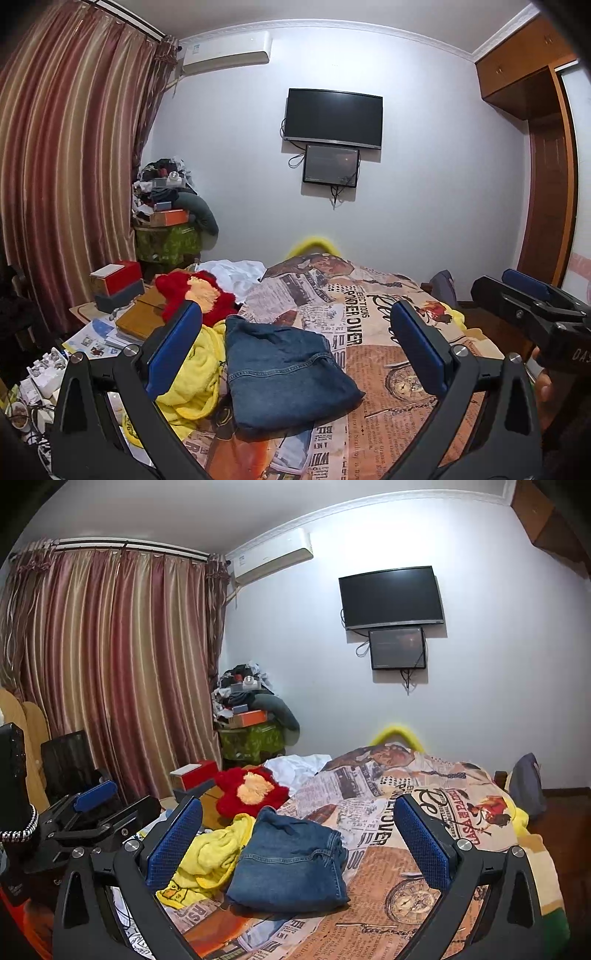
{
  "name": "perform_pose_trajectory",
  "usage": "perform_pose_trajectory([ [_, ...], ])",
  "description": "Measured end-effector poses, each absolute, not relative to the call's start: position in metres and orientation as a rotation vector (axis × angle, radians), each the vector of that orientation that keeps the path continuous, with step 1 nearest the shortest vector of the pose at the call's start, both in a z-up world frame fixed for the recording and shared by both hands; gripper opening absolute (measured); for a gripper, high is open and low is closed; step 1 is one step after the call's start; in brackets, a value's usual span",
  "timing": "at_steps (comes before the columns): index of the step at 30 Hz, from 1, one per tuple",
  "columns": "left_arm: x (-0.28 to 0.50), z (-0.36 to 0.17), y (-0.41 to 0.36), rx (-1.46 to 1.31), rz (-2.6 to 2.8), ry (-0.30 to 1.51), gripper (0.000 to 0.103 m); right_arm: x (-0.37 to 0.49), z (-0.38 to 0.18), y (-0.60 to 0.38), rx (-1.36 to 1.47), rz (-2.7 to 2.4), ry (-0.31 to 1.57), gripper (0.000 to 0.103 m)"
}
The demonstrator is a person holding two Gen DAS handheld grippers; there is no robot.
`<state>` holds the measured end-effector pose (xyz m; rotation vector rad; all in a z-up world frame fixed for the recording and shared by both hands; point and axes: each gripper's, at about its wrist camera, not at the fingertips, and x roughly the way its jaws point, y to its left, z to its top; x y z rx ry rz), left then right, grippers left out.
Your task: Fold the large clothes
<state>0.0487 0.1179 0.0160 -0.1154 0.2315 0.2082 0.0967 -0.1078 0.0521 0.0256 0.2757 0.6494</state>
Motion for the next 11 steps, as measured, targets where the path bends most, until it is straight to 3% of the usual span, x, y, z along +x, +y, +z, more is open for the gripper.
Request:
perform_pose_trajectory([
  [11,0.0559,0.0127,0.1196,-0.133,0.198,0.257,0.103,0.1027,0.0501,-0.1146,0.040,0.644,0.290,0.103],
])
